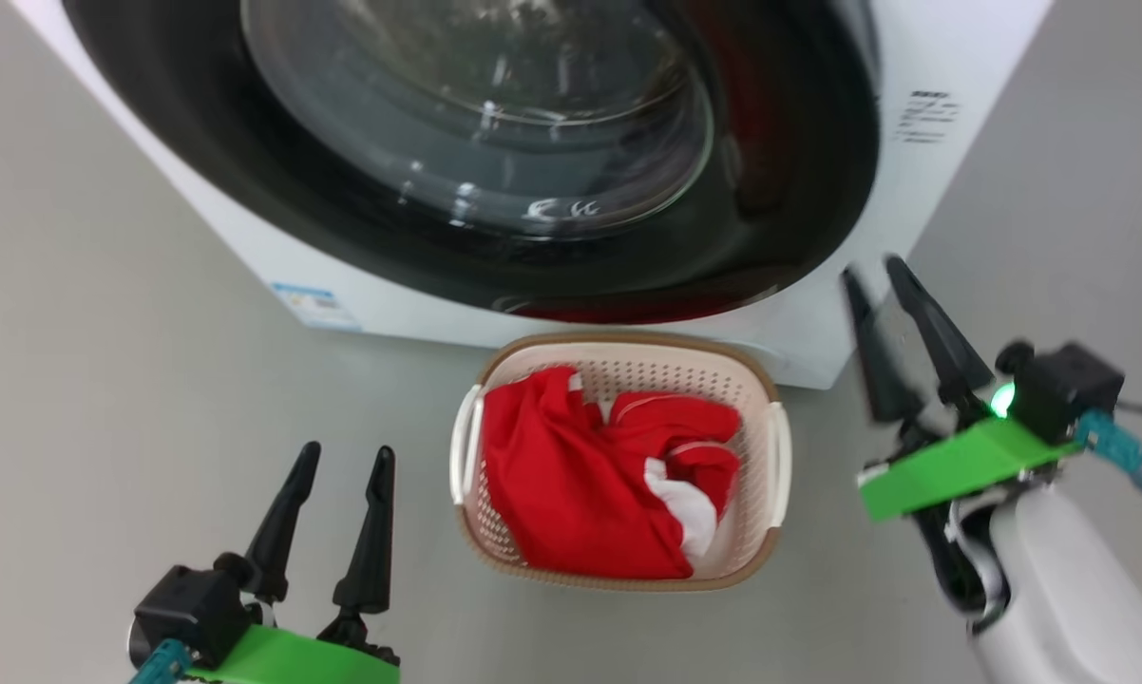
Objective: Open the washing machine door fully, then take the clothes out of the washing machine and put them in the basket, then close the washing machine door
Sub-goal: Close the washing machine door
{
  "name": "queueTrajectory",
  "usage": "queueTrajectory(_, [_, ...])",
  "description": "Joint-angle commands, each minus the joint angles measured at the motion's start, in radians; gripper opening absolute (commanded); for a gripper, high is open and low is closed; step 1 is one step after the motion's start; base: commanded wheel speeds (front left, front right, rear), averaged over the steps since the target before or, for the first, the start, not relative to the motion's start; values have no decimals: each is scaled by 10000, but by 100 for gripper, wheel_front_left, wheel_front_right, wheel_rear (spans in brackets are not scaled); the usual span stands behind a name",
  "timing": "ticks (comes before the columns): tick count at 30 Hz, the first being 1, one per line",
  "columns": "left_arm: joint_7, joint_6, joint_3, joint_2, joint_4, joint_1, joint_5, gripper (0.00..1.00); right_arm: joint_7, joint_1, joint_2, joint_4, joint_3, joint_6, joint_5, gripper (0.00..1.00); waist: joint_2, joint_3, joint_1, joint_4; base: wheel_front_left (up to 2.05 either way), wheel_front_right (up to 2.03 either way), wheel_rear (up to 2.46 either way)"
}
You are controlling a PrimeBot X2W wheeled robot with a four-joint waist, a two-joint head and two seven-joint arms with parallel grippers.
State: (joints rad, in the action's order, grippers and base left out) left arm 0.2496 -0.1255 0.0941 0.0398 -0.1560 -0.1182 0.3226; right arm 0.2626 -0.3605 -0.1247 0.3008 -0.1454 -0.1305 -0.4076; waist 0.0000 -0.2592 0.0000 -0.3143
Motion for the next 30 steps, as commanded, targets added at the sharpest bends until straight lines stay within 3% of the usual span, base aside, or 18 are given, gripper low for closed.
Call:
queueTrajectory(1, [122,-52,-396,117,182,151,-113,100,-8,244,103,-264,-217,-2,-106,100,0,349,0,383,0,0,0])
queueTrajectory(13, [122,-52,-578,414,206,274,-134,100,-8,1916,192,-384,296,-2,40,100,0,713,0,1306,0,0,0])
queueTrajectory(30, [122,-52,-869,628,274,563,-161,100,-8,3065,384,-651,1126,-2,135,100,0,1195,0,2327,0,0,0])
